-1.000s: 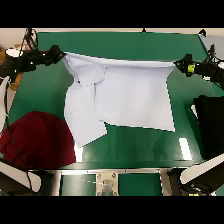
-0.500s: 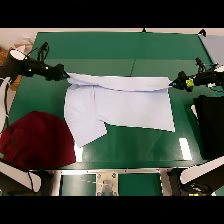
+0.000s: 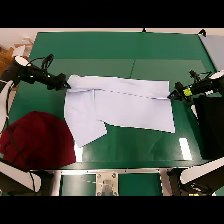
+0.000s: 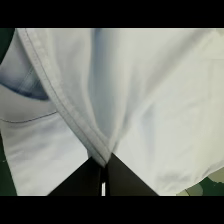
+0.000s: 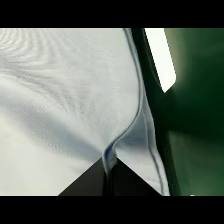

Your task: Fold the shirts.

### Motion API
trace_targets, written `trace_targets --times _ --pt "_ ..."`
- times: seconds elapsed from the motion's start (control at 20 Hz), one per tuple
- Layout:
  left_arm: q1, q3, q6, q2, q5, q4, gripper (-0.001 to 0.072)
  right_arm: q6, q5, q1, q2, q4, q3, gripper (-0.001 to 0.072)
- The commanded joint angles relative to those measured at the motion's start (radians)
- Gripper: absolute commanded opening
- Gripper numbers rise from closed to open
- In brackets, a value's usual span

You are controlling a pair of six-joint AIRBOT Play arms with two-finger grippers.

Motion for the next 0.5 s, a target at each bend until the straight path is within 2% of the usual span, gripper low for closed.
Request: trace_targets --times 0.0,0.25,0.45 --pt "0.009 -0.005 -0.001 -0.001 -0.051 0.007 0.0025 0.035 0.002 0.0 0.001 -0.039 -0.012 0.0014" --pt "0.067 0.023 -0.009 0.0 -0.079 -0.005 0.0024 0.04 0.002 0.0 0.001 -0.085 -0.011 0.0014" --pt "0.058 0.028 -0.008 0.0 -0.071 -0.005 0.0025 0.04 0.002 0.0 0.001 -0.085 -0.011 0.0014"
